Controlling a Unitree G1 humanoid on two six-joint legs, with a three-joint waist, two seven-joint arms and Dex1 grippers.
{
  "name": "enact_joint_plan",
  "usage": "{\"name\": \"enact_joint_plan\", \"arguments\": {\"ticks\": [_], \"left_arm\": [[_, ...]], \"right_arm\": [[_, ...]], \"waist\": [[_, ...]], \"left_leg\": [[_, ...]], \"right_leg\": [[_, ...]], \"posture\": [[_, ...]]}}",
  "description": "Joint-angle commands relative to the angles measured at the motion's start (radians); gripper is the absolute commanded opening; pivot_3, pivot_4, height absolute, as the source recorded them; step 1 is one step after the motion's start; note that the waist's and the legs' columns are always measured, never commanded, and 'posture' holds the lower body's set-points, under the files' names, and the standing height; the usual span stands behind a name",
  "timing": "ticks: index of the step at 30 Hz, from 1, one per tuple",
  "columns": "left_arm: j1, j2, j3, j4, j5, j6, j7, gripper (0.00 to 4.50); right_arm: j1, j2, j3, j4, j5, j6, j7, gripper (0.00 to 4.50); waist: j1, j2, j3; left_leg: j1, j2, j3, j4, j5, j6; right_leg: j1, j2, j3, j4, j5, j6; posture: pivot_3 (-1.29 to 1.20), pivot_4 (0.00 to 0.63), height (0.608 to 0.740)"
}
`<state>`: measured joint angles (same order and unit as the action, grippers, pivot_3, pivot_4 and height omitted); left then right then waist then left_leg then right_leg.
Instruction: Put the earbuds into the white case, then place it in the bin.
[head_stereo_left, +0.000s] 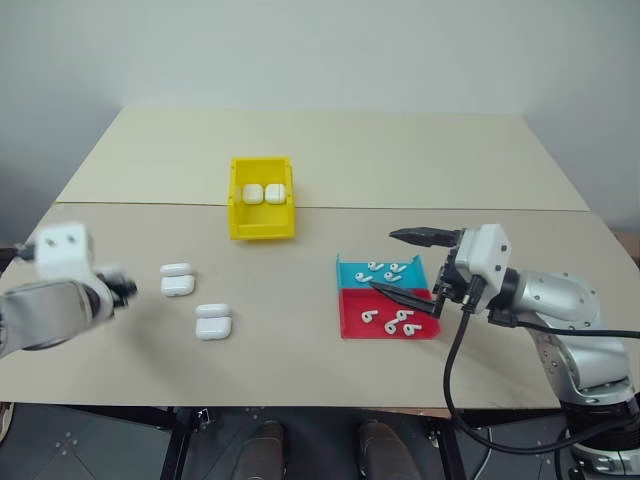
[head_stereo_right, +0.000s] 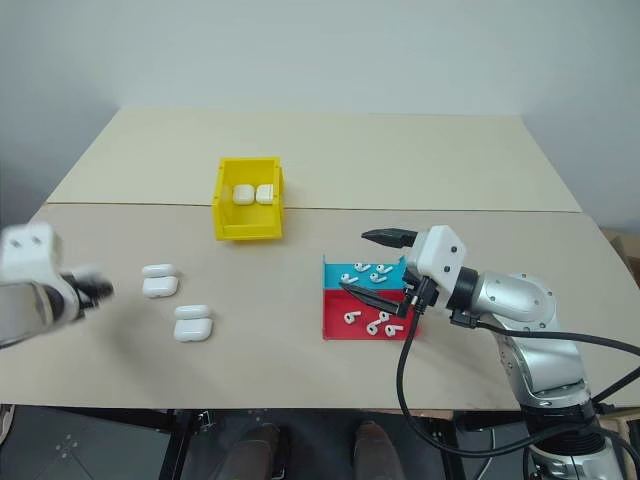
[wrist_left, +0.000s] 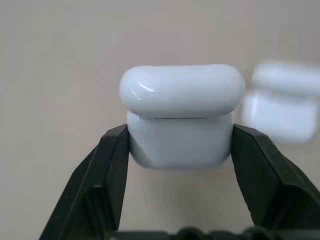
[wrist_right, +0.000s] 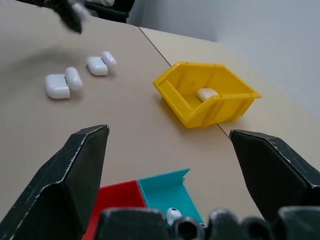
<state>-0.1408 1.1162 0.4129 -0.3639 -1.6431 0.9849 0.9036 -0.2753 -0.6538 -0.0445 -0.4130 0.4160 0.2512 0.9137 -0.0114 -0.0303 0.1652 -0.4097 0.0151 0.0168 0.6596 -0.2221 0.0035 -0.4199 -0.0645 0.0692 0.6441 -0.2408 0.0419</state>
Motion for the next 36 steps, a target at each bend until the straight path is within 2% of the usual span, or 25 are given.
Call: {"name": "enact_joint_plan", "arguments": {"ticks": [1, 3, 6, 9, 15, 19, 24, 31, 36], "left_arm": [[0.073, -0.025, 0.066, -0.13, 0.35, -0.182, -0.323, 2.77], [0.098, -0.087, 0.061, -0.154, 0.513, -0.341, -0.523, 2.77], [0.025, -0.195, 0.06, -0.107, 0.495, -0.457, -0.867, 2.77], [-0.08, -0.239, -0.029, -0.05, 0.574, -0.528, -1.126, 2.77], [-0.225, -0.364, -0.154, 0.052, 0.599, -0.635, -1.663, 2.77], [-0.322, -0.442, -0.242, 0.147, 0.613, -0.646, -1.926, 2.77], [-0.429, -0.567, -0.319, 0.239, 0.673, -0.676, -2.087, 2.77], [-0.47, -0.674, -0.364, 0.229, 0.731, -0.684, -2.146, 2.77], [-0.46, -0.703, -0.386, 0.212, 0.769, -0.688, -2.148, 2.77]], "right_arm": [[-0.011, 0.005, -0.017, -0.011, 0.007, -0.023, -0.011, 4.5], [-0.015, 0.01, -0.016, -0.008, 0.002, -0.025, -0.02, 4.5], [-0.026, 0.01, -0.017, 0.003, -0.008, -0.027, -0.033, 4.5], [-0.054, -0.018, -0.017, 0.028, -0.052, 0.002, -0.059, 4.5], [-0.124, -0.164, 0.021, 0.076, -0.149, 0.094, -0.024, 4.5], [-0.197, -0.293, 0.081, 0.047, -0.102, 0.24, 0.122, 4.5], [-0.317, -0.379, 0.194, 0.037, -0.115, 0.376, 0.236, 4.5], [-0.393, -0.417, 0.304, 0.021, -0.177, 0.388, 0.325, 2.27], [-0.429, -0.422, 0.395, 0.034, -0.252, 0.36, 0.387, 2.27]], "waist": [[0.0, 0.0, 0.0], [-0.001, 0.0, 0.0], [0.001, 0.0, 0.0], [0.007, -0.002, 0.0], [0.002, -0.002, 0.0], [-0.004, -0.002, 0.0], [-0.007, -0.002, 0.0], [-0.008, -0.002, 0.0], [-0.004, -0.002, 0.0]], "left_leg": [[0.0, 0.0, 0.002, 0.0, 0.0, 0.0], [0.001, 0.001, 0.005, -0.001, 0.0, -0.001], [0.001, 0.002, 0.006, -0.001, 0.001, -0.001], [-0.001, 0.002, 0.005, 0.001, 0.001, -0.001], [-0.004, 0.003, 0.006, 0.001, 0.001, 0.0], [-0.006, 0.003, 0.005, 0.002, 0.001, 0.0], [-0.004, 0.003, 0.003, 0.003, 0.001, 0.001], [-0.007, 0.003, 0.002, 0.006, -0.001, 0.004], [-0.007, 0.003, 0.001, 0.007, -0.001, 0.004]], "right_leg": [[0.0, 0.0, 0.0, -0.001, 0.0, 0.0], [0.0, 0.001, 0.0, 0.0, 0.0, -0.001], [0.001, 0.003, 0.0, -0.001, 0.0, -0.002], [0.001, 0.004, 0.0, -0.001, 0.001, -0.001], [-0.001, 0.004, 0.0, -0.003, 0.001, 0.0], [-0.002, 0.004, 0.0, -0.002, 0.001, 0.001], [-0.001, 0.005, 0.0, -0.001, 0.001, 0.001], [-0.002, 0.005, 0.0, -0.002, 0.0, 0.002], [-0.001, 0.005, -0.001, 0.0, 0.0, 0.002]], "posture": [[0.0, 0.15, 0.74], [0.0, 0.15, 0.74], [0.0, 0.15, 0.74], [0.0, 0.15, 0.74], [0.0, 0.15, 0.74], [0.0, 0.15, 0.74], [0.0, 0.15, 0.74], [0.0, 0.15, 0.74], [0.0, 0.15, 0.74]]}}
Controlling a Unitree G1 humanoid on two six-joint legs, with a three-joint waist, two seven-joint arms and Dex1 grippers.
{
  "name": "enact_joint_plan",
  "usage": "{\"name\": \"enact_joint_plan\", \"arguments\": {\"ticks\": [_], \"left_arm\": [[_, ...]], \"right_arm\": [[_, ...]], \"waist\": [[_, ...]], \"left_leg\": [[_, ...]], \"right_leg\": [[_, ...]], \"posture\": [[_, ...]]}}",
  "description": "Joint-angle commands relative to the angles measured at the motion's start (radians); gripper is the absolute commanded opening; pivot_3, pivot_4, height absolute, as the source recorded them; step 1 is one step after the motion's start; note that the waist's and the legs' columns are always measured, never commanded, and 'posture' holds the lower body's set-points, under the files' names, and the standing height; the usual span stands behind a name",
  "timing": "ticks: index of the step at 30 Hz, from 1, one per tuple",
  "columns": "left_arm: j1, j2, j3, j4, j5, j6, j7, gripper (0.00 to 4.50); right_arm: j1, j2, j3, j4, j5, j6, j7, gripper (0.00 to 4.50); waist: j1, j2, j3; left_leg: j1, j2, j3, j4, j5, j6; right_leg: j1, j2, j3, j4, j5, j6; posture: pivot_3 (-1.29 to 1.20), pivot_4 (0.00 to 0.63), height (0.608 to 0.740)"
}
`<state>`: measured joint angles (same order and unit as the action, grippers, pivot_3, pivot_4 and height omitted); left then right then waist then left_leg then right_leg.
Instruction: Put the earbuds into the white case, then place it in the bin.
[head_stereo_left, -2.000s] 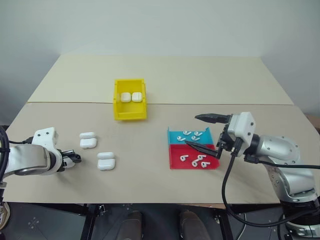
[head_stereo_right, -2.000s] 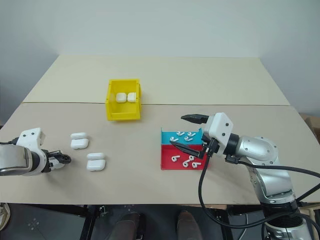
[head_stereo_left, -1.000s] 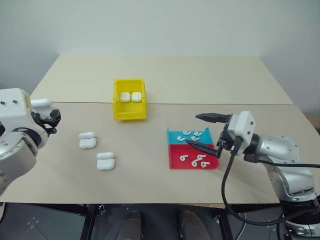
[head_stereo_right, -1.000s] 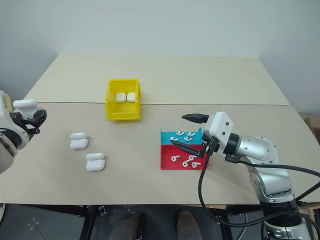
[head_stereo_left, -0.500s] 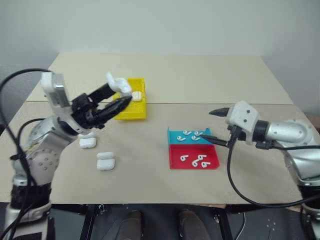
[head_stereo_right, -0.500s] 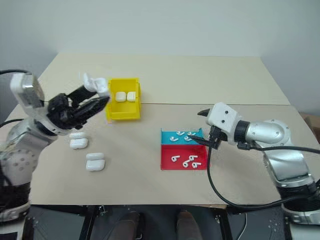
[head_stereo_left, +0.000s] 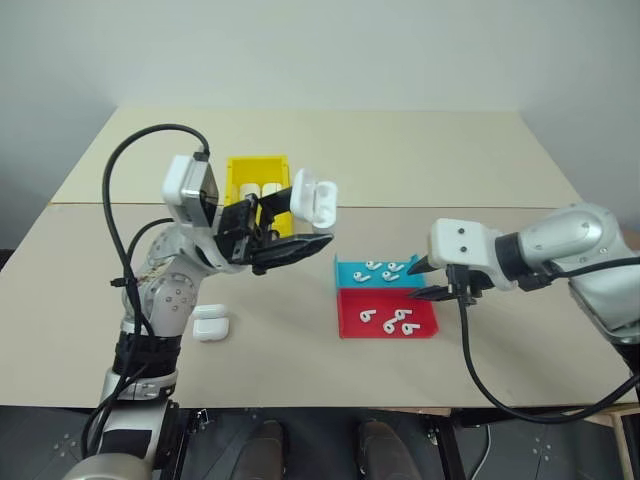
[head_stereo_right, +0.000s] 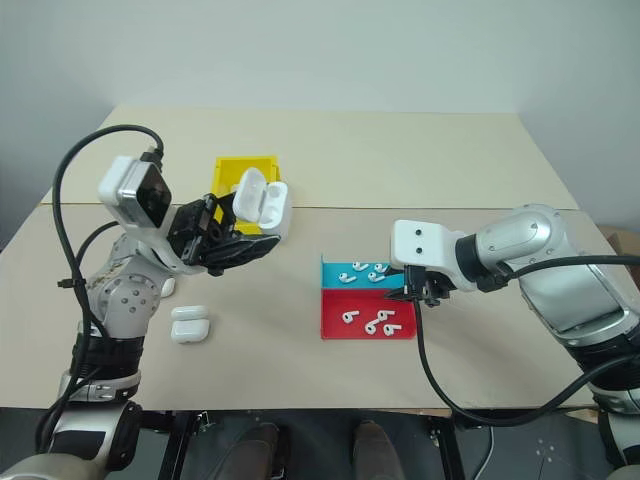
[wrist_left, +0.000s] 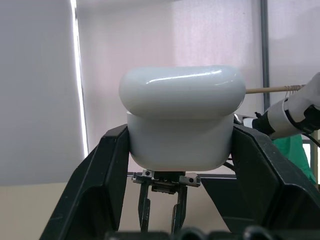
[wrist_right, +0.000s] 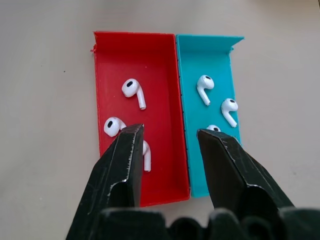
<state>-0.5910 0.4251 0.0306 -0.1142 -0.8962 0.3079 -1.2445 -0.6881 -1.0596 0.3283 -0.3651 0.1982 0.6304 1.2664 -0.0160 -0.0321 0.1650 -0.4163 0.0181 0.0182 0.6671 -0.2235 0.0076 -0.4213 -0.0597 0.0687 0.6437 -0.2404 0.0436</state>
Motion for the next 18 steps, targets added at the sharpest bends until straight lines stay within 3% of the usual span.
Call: {"name": "enact_joint_plan", "arguments": {"ticks": [1, 11, 18], "left_arm": [[0.0, -0.02, -0.01, -0.047, 0.031, -0.014, 0.006, 2.77], [0.081, -0.019, -0.006, -0.159, 0.025, 0.051, 0.071, 2.77], [0.114, -0.008, -0.003, -0.207, 0.022, 0.06, 0.103, 2.77]], "right_arm": [[-0.007, -0.019, 0.041, -0.011, -0.059, -0.048, 0.044, 2.27], [0.018, 0.001, 0.176, 0.03, -0.268, -0.25, 0.088, 2.27], [0.027, 0.033, 0.208, 0.043, -0.331, -0.232, 0.132, 2.27]], "waist": [[0.001, 0.0, 0.0], [-0.001, 0.0, 0.0], [0.001, 0.0, 0.0]], "left_leg": [[0.0, 0.0, 0.0, 0.0, 0.0, 0.0], [0.0, 0.0, -0.001, 0.001, 0.0, 0.0], [0.001, 0.0, -0.003, 0.001, 0.0, 0.0]], "right_leg": [[0.0, 0.0, 0.0, 0.0, 0.0, 0.0], [0.0, 0.0, 0.0, 0.001, 0.0, 0.0], [0.0, 0.0, 0.0, 0.001, 0.0, 0.0]], "posture": [[0.0, 0.15, 0.74], [0.0, 0.15, 0.74], [0.0, 0.15, 0.74]]}}
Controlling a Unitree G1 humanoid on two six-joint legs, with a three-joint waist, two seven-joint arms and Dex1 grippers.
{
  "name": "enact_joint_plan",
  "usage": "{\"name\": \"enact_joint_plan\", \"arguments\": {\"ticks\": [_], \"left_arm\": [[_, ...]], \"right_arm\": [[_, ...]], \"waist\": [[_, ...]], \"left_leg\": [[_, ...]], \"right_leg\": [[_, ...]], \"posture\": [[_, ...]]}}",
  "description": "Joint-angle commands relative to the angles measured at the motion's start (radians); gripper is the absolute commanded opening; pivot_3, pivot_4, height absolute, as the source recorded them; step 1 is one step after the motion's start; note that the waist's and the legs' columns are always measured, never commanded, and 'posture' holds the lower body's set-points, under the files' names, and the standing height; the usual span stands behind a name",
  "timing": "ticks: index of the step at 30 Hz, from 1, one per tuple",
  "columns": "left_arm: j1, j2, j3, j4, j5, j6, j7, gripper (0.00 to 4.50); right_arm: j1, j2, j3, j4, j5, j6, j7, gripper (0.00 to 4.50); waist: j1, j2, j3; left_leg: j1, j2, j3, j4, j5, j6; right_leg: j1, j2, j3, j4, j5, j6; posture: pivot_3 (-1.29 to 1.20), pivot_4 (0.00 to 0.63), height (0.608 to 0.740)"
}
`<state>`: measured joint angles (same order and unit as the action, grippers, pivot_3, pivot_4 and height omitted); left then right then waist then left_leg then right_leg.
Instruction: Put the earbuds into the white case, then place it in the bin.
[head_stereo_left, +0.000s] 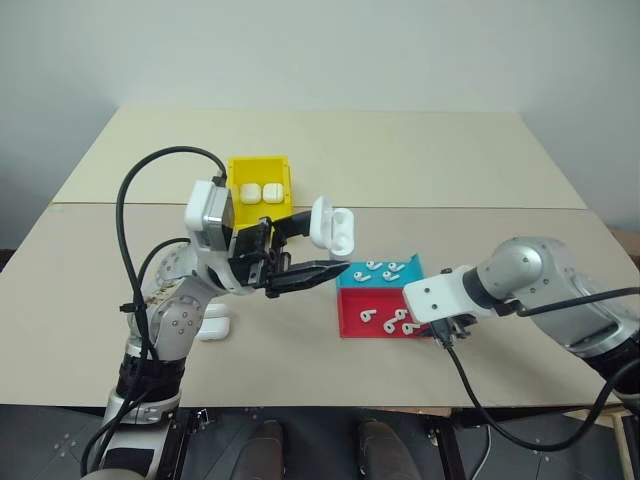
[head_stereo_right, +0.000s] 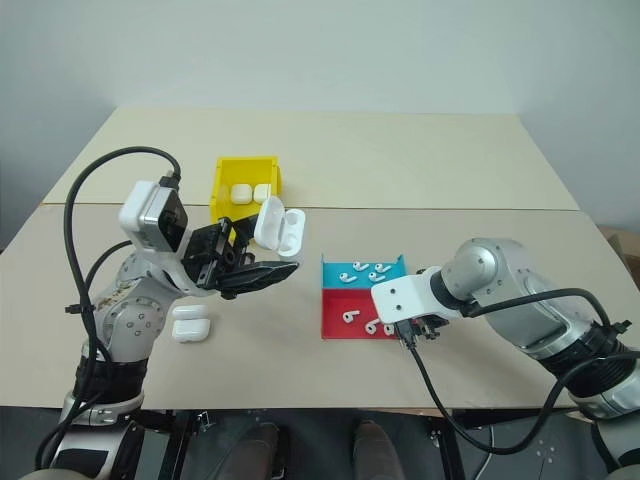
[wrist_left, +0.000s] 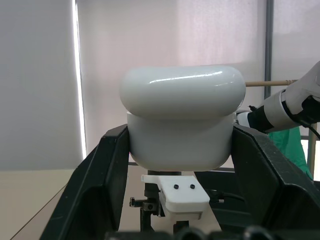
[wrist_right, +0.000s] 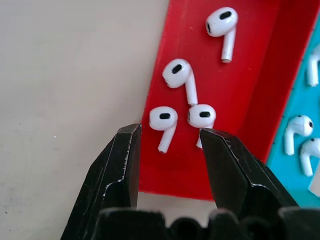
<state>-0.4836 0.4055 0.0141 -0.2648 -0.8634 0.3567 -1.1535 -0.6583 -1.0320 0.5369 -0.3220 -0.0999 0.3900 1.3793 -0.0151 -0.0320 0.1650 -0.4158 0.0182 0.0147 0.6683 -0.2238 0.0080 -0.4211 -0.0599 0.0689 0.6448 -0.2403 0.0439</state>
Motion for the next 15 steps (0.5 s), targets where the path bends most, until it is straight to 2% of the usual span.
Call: {"name": "enact_joint_plan", "arguments": {"ticks": [1, 6, 15], "left_arm": [[0.009, 0.013, 0.015, -0.064, -0.013, 0.014, 0.017, 2.77], [0.024, 0.02, 0.022, -0.085, -0.018, 0.025, 0.032, 2.77], [0.045, 0.02, 0.03, -0.118, -0.035, 0.037, 0.055, 2.77]], "right_arm": [[-0.003, 0.015, 0.002, 0.005, -0.044, 0.018, 0.019, 2.27], [-0.011, 0.068, 0.012, 0.049, -0.093, 0.034, 0.016, 2.27], [0.005, 0.092, 0.019, 0.063, -0.128, 0.026, 0.023, 2.27]], "waist": [[0.0, 0.0, 0.0], [0.0, 0.0, 0.0], [0.0, 0.0, 0.0]], "left_leg": [[0.0, 0.0, -0.001, 0.0, 0.0, 0.0], [0.0, 0.0, -0.002, 0.0, 0.0, 0.0], [0.0, 0.0, -0.003, 0.0, 0.0, 0.0]], "right_leg": [[0.0, 0.0, 0.0, 0.0, 0.0, 0.0], [0.0, 0.0, 0.0, 0.001, 0.0, 0.0], [0.0, 0.0, 0.0, 0.0, 0.0, 0.0]], "posture": [[0.0, 0.15, 0.74], [0.0, 0.15, 0.74], [0.0, 0.15, 0.74]]}}
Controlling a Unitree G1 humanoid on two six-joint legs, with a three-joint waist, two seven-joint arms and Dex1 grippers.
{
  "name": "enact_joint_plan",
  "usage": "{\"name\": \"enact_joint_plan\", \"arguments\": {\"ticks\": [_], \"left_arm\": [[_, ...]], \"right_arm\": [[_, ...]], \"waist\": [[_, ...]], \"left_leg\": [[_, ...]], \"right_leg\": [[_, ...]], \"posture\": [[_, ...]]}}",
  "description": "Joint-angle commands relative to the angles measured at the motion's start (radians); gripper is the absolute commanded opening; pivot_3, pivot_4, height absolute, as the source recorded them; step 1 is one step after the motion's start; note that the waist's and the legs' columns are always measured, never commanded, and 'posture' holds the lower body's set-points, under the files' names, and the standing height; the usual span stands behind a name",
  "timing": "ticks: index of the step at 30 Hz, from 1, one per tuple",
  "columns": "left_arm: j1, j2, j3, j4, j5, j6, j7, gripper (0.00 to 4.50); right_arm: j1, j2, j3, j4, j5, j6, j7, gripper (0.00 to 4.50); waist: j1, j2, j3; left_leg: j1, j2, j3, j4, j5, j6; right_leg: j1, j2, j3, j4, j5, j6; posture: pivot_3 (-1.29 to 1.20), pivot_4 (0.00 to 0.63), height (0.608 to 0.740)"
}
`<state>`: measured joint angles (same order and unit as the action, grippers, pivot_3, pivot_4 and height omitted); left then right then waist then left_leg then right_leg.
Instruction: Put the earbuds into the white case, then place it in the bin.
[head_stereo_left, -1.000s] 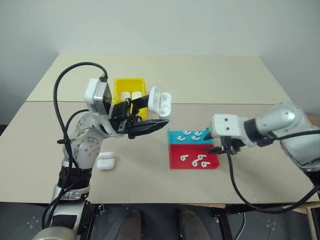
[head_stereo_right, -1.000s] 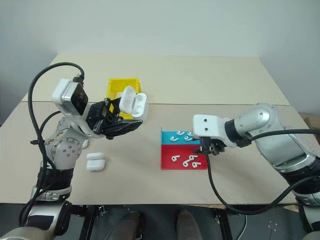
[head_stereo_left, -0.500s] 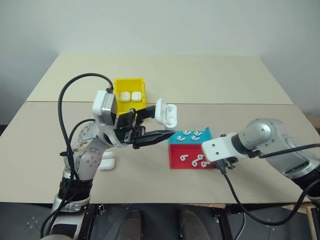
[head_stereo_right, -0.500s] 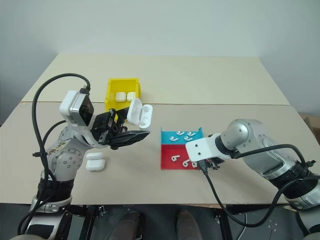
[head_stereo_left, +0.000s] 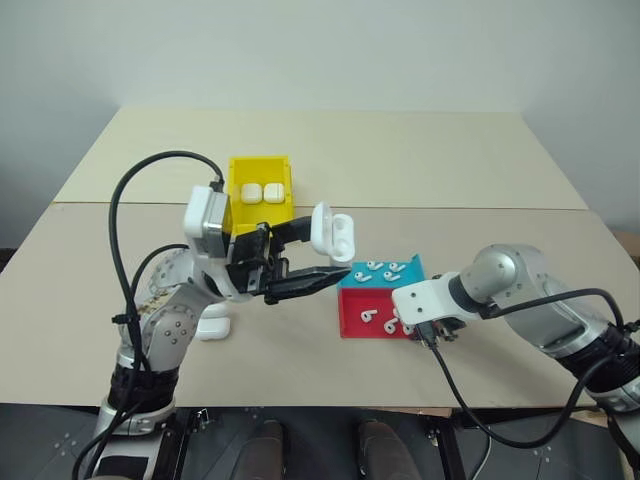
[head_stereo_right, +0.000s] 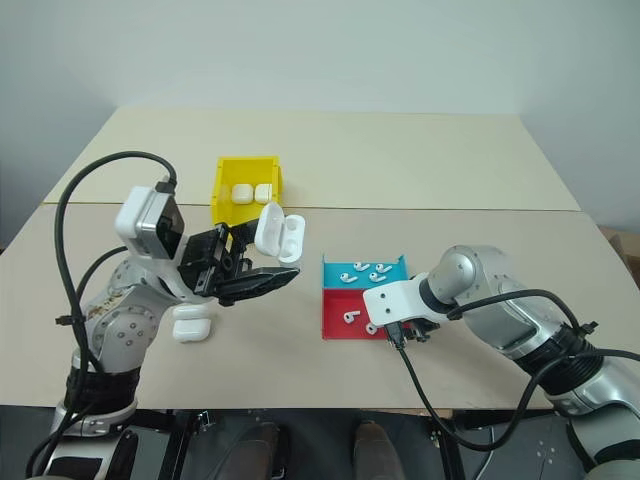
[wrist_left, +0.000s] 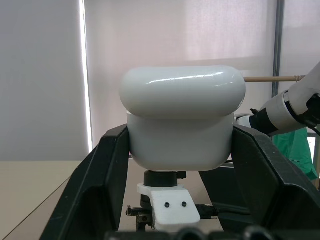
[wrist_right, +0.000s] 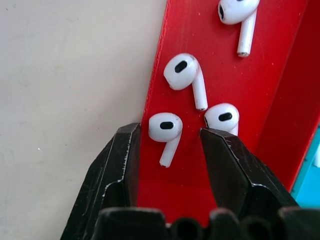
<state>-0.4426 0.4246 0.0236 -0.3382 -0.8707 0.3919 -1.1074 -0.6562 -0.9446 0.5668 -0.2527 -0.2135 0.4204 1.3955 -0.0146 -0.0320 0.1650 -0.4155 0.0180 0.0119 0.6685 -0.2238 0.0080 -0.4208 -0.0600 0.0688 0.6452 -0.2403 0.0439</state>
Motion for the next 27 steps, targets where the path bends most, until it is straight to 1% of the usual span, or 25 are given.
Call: {"name": "enact_joint_plan", "arguments": {"ticks": [1, 19, 22, 25, 26, 27], "left_arm": [[0.006, 0.002, 0.02, -0.049, -0.029, 0.004, 0.012, 2.77], [0.009, 0.013, 0.016, -0.059, -0.037, 0.013, 0.033, 2.77], [0.008, 0.013, 0.019, -0.059, -0.038, 0.014, 0.033, 2.77], [0.009, 0.012, 0.02, -0.059, -0.036, 0.015, 0.034, 2.77], [0.009, 0.011, 0.02, -0.06, -0.036, 0.016, 0.035, 2.77], [0.009, 0.009, 0.02, -0.06, -0.035, 0.016, 0.037, 2.77]], "right_arm": [[0.004, 0.007, -0.012, -0.005, -0.017, -0.003, 0.008, 2.27], [0.027, 0.027, -0.01, -0.004, -0.026, 0.0, 0.01, 2.27], [0.03, 0.028, -0.011, -0.007, -0.026, 0.001, 0.01, 1.68], [0.038, 0.026, -0.017, -0.013, -0.026, 0.003, 0.012, 0.72], [0.041, 0.025, -0.019, -0.016, -0.026, 0.003, 0.012, 0.62], [0.043, 0.025, -0.022, -0.018, -0.024, 0.006, 0.013, 0.62]], "waist": [[-0.001, 0.0, 0.0], [-0.002, 0.0, 0.0], [-0.002, 0.0, 0.0], [-0.004, 0.0, 0.0], [-0.004, 0.0, 0.0], [-0.003, 0.0, 0.0]], "left_leg": [[0.0, 0.0, 0.0, 0.0, 0.0, 0.0], [0.001, 0.0, 0.0, 0.0, 0.0, 0.0], [0.001, 0.0, 0.0, 0.0, 0.0, 0.0], [0.003, 0.0, 0.0, 0.0, 0.0, 0.0], [0.004, 0.0, 0.0, 0.0, 0.0, 0.0], [0.004, 0.0, 0.0, 0.0, 0.0, 0.0]], "right_leg": [[0.0, 0.0, 0.0, 0.0, 0.0, 0.0], [0.001, 0.0, 0.0, 0.0, 0.0, 0.0], [0.001, 0.0, 0.0, 0.0, 0.0, 0.0], [0.002, 0.0, 0.0, 0.0, 0.0, 0.0], [0.003, 0.0, 0.0, 0.0, 0.0, 0.0], [0.004, 0.0, 0.0, 0.0, 0.0, 0.0]], "posture": [[0.0, 0.15, 0.74], [0.0, 0.15, 0.74], [0.0, 0.15, 0.74], [0.0, 0.15, 0.74], [0.0, 0.15, 0.74], [0.0, 0.15, 0.74]]}}
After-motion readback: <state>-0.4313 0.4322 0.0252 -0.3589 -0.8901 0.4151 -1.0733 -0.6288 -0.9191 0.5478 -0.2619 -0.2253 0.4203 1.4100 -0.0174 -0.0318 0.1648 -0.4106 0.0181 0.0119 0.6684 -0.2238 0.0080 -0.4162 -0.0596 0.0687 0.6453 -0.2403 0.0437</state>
